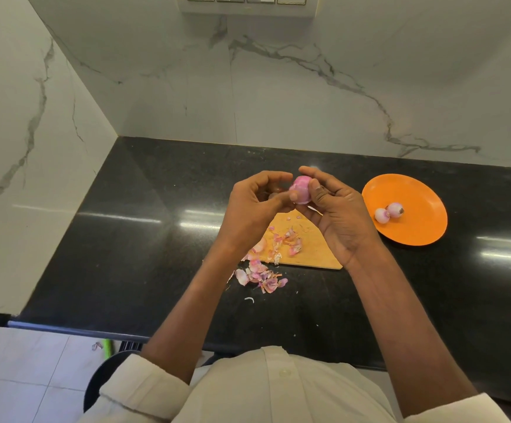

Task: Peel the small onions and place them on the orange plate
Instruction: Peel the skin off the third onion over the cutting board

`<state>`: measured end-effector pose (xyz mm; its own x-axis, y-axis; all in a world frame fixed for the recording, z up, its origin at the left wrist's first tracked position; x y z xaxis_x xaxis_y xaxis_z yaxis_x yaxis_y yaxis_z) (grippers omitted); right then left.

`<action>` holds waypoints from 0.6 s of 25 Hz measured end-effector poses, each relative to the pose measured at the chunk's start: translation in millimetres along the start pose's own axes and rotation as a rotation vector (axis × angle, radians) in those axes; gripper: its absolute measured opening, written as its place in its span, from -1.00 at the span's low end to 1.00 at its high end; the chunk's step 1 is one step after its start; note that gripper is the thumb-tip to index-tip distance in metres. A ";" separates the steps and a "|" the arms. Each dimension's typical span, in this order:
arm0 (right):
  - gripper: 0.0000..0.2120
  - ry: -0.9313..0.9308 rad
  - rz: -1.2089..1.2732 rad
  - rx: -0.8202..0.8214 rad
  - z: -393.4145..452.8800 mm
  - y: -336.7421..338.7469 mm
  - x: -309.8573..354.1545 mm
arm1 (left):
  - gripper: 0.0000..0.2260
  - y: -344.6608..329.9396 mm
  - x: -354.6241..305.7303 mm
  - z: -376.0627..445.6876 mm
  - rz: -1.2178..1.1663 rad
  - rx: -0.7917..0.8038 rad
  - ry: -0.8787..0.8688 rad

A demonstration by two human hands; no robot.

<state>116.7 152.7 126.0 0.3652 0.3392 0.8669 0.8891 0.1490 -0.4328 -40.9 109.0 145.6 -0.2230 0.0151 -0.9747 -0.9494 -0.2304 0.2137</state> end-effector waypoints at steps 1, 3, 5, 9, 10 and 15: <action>-0.75 -0.004 -0.009 0.012 0.4 -1.1 -0.7 | -0.70 0.3 0.1 0.1 -0.017 -0.005 0.002; -0.74 -0.015 -0.022 0.036 0.9 -4.4 -2.7 | -0.74 3.6 0.2 0.2 -0.061 -0.045 0.001; -0.74 -0.031 -0.009 0.042 2.5 -5.9 -4.9 | -0.81 7.6 -0.7 1.6 -0.083 -0.089 -0.015; -0.71 -0.067 0.066 0.061 7.0 -6.5 -8.2 | -0.88 9.5 -4.4 3.6 -0.037 -0.139 -0.060; -0.70 -0.070 0.085 0.070 7.5 -6.8 -8.6 | -0.88 9.3 -4.7 3.0 -0.017 -0.149 -0.075; -0.70 -0.093 0.221 0.137 5.2 -11.4 -8.0 | -0.91 16.4 -7.5 2.4 0.078 -0.162 -0.115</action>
<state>102.2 153.2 122.7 0.5132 0.4607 0.7242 0.7430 0.1839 -0.6435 -55.3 107.5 156.5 -0.3270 0.0996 -0.9398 -0.8825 -0.3880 0.2659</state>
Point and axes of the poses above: each hand's wrist, its own z-axis towards the middle knuckle, its own y-axis out of the back of the hand, x = y × z, the point moved 10 cm from there along z, towards the middle knuckle, and after that the axes turned 7 degrees about z, right-handed, at the moved point
